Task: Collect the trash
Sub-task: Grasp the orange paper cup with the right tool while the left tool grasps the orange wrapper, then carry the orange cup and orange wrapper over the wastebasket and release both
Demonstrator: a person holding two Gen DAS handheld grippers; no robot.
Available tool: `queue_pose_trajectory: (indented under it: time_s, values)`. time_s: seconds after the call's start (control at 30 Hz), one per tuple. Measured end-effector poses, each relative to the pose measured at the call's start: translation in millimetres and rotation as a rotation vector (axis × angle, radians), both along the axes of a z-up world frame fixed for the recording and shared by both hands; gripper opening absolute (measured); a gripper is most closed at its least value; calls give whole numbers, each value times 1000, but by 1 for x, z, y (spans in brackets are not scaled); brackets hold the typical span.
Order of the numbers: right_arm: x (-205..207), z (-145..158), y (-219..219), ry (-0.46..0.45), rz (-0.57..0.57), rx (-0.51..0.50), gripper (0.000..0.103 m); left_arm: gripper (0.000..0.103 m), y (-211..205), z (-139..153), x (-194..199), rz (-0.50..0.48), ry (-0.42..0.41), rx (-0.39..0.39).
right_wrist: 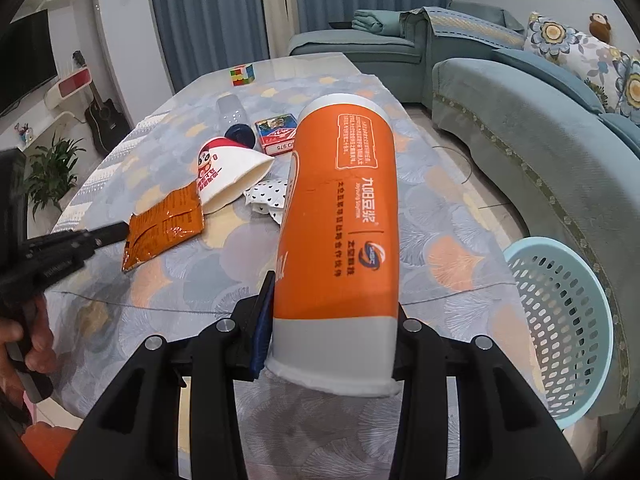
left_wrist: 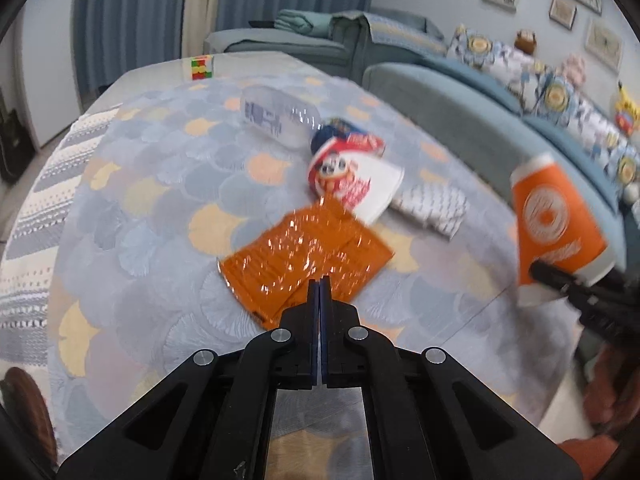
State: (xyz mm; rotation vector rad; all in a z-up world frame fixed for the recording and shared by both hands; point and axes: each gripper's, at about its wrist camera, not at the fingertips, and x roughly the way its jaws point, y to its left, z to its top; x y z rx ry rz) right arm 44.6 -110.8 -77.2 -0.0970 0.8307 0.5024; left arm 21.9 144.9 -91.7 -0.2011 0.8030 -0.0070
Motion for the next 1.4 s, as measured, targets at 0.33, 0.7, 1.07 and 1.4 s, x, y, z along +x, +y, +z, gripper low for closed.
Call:
queue_pose_trajectory:
  time_s: [0.33, 0.7, 1.07, 1.4]
  values:
    - [8, -11, -5, 42, -12, 16, 37, 69, -17, -26, 34, -109, 148, 88]
    - [13, -15, -7, 52, -15, 29, 38, 22, -22, -28, 45, -109, 135, 222]
    - [10, 5, -25, 5, -47, 57, 38, 7, -17, 10, 24, -112, -16, 9]
    - [12, 45, -83, -91, -183, 39, 37, 7, -99, 77, 57, -317, -134, -122]
